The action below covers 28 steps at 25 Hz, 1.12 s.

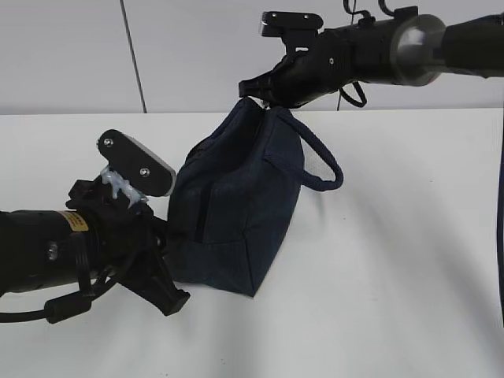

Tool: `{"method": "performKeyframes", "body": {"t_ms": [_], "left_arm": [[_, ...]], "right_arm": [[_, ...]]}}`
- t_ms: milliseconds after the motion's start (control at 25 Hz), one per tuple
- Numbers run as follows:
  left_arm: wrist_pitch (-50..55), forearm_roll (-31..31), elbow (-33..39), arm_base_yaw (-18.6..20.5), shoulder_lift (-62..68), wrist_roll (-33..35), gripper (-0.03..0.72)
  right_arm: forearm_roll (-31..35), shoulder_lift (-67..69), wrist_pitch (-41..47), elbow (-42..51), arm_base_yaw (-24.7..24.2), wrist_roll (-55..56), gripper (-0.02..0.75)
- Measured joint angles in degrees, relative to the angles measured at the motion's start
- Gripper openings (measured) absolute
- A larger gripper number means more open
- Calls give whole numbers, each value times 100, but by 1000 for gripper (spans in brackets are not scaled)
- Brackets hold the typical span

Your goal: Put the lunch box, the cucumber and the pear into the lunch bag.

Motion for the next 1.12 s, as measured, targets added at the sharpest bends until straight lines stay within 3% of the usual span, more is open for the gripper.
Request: {"method": "performKeyframes", "body": {"t_ms": [520, 640, 760, 840, 960, 1120], "left_arm": [[-22, -3, 0, 0, 0, 0, 16], [71, -109, 0, 0, 0, 0, 64], [155, -231, 0, 0, 0, 0, 186], [168, -357, 0, 0, 0, 0, 283], [240, -538, 0, 0, -36, 0, 364], [601, -724, 0, 0, -383, 0, 387]], "right_arm": [[472, 229, 644, -302, -162, 0, 9], [524, 229, 775, -503, -199, -229, 141], [799, 178, 842, -555, -248, -674, 393], [873, 75, 932, -555, -257, -909, 482], [936, -140, 1059, -555, -257, -1131, 505], [960, -549, 1304, -555, -257, -1254, 508]]}}
